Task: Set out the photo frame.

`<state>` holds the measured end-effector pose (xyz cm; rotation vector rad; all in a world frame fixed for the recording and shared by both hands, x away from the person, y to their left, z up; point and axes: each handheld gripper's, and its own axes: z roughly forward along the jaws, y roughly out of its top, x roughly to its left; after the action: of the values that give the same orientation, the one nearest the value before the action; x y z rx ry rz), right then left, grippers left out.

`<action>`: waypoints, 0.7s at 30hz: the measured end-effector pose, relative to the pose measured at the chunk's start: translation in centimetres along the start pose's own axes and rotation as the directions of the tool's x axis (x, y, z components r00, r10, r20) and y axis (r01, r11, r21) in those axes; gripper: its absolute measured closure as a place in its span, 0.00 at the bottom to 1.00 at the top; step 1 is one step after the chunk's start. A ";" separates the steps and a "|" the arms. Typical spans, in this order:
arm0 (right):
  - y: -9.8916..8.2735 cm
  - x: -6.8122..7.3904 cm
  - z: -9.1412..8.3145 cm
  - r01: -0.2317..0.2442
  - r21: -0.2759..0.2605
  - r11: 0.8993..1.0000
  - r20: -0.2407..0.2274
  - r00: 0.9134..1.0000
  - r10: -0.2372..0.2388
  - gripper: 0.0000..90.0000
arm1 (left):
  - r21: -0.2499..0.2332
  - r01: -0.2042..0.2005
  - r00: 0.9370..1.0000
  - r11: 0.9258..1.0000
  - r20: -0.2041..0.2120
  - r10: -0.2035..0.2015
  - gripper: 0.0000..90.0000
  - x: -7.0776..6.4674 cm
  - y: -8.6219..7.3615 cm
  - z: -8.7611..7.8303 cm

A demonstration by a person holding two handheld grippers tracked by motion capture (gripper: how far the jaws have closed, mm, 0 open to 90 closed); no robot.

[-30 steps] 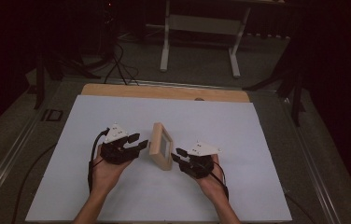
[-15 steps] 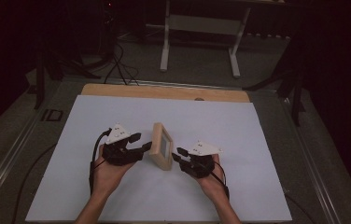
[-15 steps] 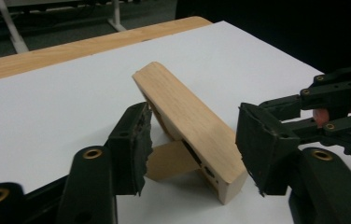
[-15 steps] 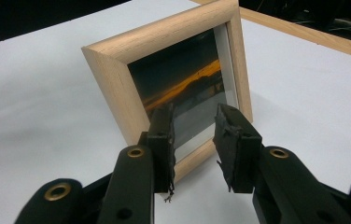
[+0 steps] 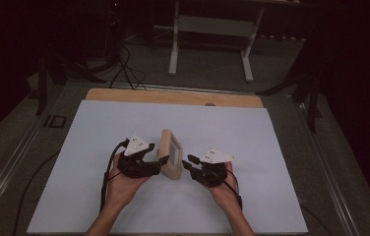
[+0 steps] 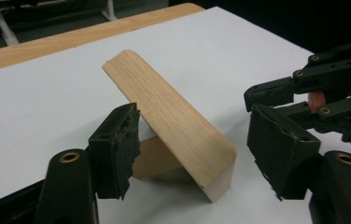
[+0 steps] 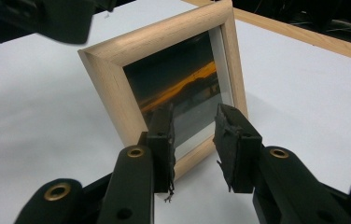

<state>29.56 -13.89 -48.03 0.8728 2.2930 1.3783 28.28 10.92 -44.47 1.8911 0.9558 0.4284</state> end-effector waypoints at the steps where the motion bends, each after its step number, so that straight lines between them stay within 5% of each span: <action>1: 0.0 0.0 0.0 0.001 0.000 1.000 0.000 1.000 -0.001 0.75 | 0.002 0.001 1.000 1.000 0.000 -0.001 0.36 -0.1 0.0 0.1; 9: 0.0 -0.1 -0.1 0.001 -0.003 1.000 0.005 1.000 -0.001 0.75 | 0.033 0.016 1.000 0.999 -0.011 -0.016 0.28 -0.4 -0.5 1.5; 21: 0.1 -0.2 -0.2 -0.001 -0.006 1.000 0.005 1.000 0.001 0.75 | 0.063 0.082 0.997 0.995 -0.001 -0.082 0.32 0.1 -1.1 2.8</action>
<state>29.61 -14.13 -47.87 0.8740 2.2837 1.3814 29.66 9.58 -46.85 1.9007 1.0529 0.3516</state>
